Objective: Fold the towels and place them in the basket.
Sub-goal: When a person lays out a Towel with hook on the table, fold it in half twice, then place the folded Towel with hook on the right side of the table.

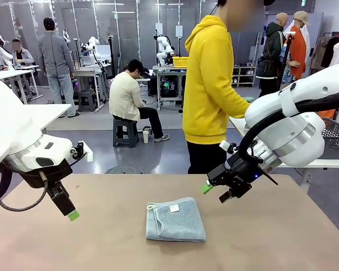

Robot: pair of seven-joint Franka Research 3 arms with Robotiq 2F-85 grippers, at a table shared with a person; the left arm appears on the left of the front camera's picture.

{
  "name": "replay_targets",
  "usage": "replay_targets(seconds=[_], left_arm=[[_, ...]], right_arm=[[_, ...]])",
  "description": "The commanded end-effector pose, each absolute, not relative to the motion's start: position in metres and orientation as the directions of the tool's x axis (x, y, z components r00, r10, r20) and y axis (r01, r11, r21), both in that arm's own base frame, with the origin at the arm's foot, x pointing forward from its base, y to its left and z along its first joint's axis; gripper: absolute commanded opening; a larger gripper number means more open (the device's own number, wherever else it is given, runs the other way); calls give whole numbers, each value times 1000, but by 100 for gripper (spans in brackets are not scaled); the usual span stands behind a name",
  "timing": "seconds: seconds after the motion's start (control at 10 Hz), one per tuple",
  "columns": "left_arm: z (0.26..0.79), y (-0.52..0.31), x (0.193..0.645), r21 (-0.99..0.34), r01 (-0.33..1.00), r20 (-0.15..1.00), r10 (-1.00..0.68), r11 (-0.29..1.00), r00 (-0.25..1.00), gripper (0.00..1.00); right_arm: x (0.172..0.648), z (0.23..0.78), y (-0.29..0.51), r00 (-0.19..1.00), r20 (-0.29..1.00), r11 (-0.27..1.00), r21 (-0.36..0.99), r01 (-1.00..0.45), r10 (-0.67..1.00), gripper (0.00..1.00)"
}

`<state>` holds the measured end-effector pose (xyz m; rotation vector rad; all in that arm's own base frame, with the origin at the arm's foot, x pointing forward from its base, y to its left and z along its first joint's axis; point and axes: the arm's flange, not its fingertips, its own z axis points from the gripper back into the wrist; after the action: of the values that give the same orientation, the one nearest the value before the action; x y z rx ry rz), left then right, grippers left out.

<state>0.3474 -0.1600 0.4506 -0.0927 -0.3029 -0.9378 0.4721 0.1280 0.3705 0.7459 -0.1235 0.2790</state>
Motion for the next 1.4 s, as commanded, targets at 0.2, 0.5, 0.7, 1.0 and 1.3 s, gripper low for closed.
replay_targets(seconds=[0.2, 0.5, 0.7, 1.0, 1.3], left_arm=[[450, -161, 348, 65, 798, 293, -776, 599, 558, 100], [450, -161, 348, 65, 798, 293, -776, 599, 558, 100], [450, -161, 348, 65, 798, 293, -776, 599, 558, 100], [450, -161, 348, 65, 798, 293, -776, 599, 558, 100], [450, -161, 348, 65, 798, 293, -776, 599, 558, 100]], right_arm=[[471, 375, 130, 953, 211, 706, 641, -302, 216, 100], [471, 375, 130, 953, 211, 706, 641, -302, 216, 100], [471, 375, 130, 953, 211, 706, 641, -302, 216, 100], [472, 372, 130, 954, 212, 699, 650, -299, 211, 100], [458, 352, 115, 943, 284, 600, 729, -329, 171, 100]])
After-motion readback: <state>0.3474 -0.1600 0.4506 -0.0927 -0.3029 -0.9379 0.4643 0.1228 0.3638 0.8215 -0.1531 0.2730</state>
